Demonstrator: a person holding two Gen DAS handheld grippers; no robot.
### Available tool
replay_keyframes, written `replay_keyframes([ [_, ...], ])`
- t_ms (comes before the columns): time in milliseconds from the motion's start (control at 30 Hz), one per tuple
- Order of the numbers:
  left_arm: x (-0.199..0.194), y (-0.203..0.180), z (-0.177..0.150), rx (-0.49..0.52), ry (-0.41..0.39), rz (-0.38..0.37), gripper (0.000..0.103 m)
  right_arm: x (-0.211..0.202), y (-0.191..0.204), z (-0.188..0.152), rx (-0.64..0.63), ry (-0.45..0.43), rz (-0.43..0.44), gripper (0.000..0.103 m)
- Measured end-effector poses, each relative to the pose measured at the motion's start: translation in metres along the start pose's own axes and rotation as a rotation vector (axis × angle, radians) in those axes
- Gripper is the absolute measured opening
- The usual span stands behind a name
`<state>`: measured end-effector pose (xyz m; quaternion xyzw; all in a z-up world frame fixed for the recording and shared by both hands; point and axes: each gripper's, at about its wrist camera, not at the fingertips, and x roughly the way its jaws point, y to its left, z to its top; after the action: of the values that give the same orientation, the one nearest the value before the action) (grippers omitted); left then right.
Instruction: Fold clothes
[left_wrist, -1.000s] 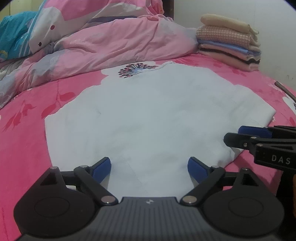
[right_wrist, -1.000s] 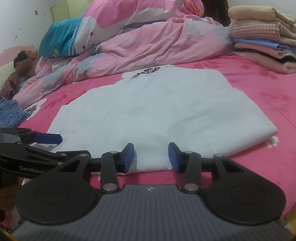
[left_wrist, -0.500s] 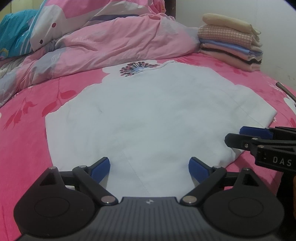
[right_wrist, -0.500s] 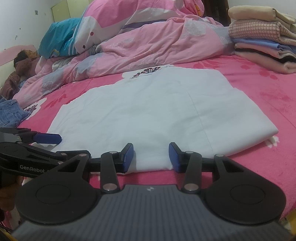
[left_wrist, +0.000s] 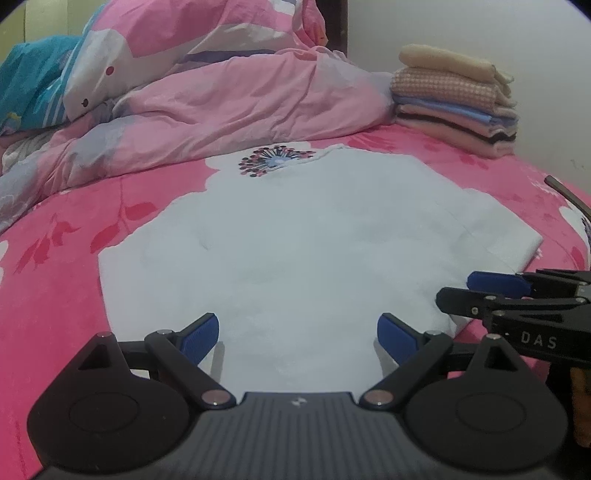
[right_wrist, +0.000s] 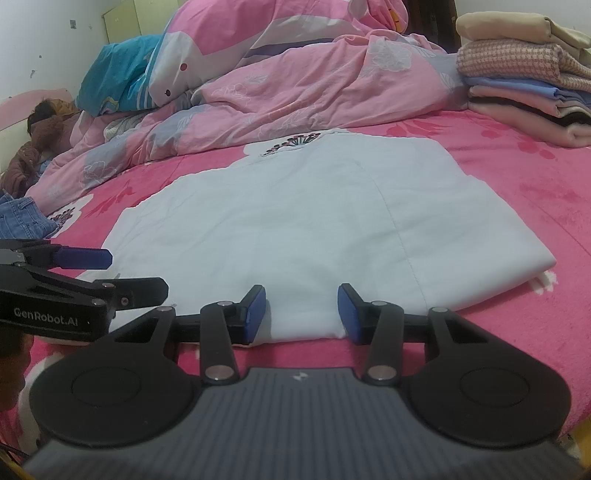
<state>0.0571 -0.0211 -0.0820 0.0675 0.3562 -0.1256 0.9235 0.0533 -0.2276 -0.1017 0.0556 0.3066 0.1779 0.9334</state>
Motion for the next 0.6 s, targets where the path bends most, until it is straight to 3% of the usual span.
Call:
replay_keyframes([
  [600, 0.0035, -0.0032, -0.0017, 0.007, 0.02, 0.006, 0.094, 0.0, -0.0008, 0.0008, -0.002, 0.001, 0.004, 0.043],
])
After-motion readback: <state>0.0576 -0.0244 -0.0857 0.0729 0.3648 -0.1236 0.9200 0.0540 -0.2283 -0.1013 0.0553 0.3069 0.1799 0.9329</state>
